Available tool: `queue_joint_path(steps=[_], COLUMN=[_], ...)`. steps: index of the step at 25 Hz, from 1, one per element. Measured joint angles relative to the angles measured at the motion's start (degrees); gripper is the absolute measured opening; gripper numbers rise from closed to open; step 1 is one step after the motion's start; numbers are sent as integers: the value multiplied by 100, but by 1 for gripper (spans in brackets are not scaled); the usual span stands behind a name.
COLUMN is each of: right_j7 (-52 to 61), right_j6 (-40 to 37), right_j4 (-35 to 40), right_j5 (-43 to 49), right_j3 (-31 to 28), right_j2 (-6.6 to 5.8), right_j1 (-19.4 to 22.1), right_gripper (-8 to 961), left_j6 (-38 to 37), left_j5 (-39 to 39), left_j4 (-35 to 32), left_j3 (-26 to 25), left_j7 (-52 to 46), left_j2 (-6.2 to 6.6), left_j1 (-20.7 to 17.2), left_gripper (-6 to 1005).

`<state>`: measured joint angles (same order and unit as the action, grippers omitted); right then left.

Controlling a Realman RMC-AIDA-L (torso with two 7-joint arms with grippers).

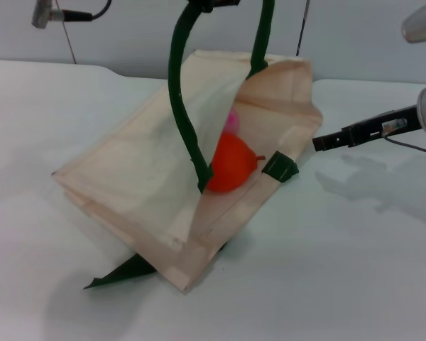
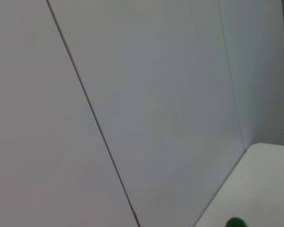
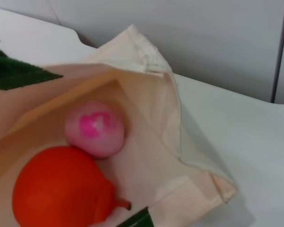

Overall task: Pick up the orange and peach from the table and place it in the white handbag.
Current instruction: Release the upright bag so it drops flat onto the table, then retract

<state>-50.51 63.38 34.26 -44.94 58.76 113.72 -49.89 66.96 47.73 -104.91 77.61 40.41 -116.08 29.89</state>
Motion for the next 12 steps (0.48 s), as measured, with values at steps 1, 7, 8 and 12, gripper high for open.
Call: queue_joint_path(steps=[1,7,8,12], right_j7=[12,27,28,30], right_j6=[0,-1,-1,4], right_j4=[5,11,11,-15], right_j5=[42,119,120,124], right_j3=[-10,-29,-29,-32], right_j2=[7,27,27,23], right_j1=[-2,-17,-20,-21], right_gripper=[771,771,771,771], left_j6=[3,196,256,577], left_j5=[15,-78,-121,-556], left_j4=[30,194,209,282], left_j3=[0,-32,-45,-69], left_j7=[17,-15,-29,-200], left_j2=[2,12,11,21], left_j1=[2,89,101,233], left_gripper=[509,503,502,499])
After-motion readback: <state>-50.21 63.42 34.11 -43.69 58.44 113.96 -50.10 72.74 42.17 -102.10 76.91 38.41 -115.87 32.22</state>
